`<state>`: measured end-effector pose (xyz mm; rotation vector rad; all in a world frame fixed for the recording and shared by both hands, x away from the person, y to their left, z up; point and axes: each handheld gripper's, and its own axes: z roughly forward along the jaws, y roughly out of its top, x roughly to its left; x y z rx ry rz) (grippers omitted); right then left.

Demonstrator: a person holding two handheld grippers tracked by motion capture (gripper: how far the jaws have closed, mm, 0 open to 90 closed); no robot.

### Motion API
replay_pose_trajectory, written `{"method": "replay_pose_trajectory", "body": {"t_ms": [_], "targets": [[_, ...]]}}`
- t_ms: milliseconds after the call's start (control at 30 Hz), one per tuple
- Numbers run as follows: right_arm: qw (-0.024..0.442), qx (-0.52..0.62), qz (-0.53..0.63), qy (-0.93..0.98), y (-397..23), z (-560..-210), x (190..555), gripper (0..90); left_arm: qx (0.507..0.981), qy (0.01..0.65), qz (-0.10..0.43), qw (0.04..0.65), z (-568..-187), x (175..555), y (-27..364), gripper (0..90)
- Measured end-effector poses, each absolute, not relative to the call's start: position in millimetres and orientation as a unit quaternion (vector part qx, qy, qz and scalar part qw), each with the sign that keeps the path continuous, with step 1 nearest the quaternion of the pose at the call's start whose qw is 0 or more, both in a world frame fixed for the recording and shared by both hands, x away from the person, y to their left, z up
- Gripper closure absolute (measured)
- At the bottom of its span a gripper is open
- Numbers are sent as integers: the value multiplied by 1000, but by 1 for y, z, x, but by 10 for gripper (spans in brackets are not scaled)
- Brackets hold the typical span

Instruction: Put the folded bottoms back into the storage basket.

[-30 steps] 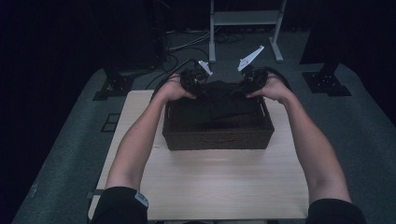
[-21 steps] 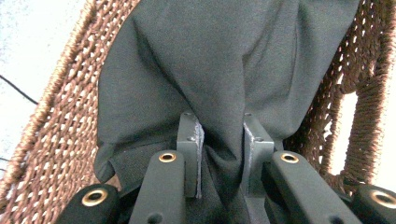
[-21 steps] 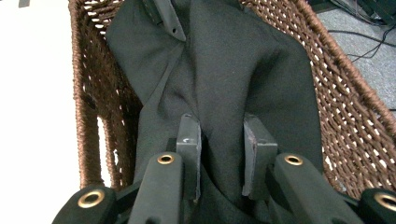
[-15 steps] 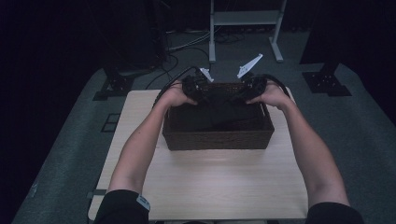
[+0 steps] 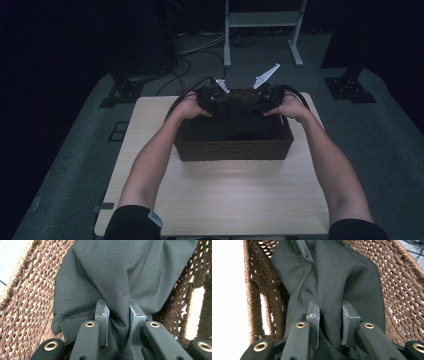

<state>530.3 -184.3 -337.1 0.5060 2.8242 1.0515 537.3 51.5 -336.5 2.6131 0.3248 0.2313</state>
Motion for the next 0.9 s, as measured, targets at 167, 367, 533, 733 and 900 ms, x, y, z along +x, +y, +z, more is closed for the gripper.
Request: {"method": "replay_pose_trajectory", "body": {"t_ms": [167,367,533,733,900], "targets": [[38,173,352,919,-183,-345,531,714,960,119,86,240,-340,539,52,737],[29,180,346,920,-184,-353,531,713,962,114,89,234,-348,539,48,738],[23,187,344,920,-186,-356,532,711,962,110,90,232,-351,539,46,738],[21,198,347,916,-187,-361,533,710,963,111,94,226,-355,540,45,738],[17,206,346,915,-188,-367,534,709,964,110,93,225,-359,540,43,738]]}}
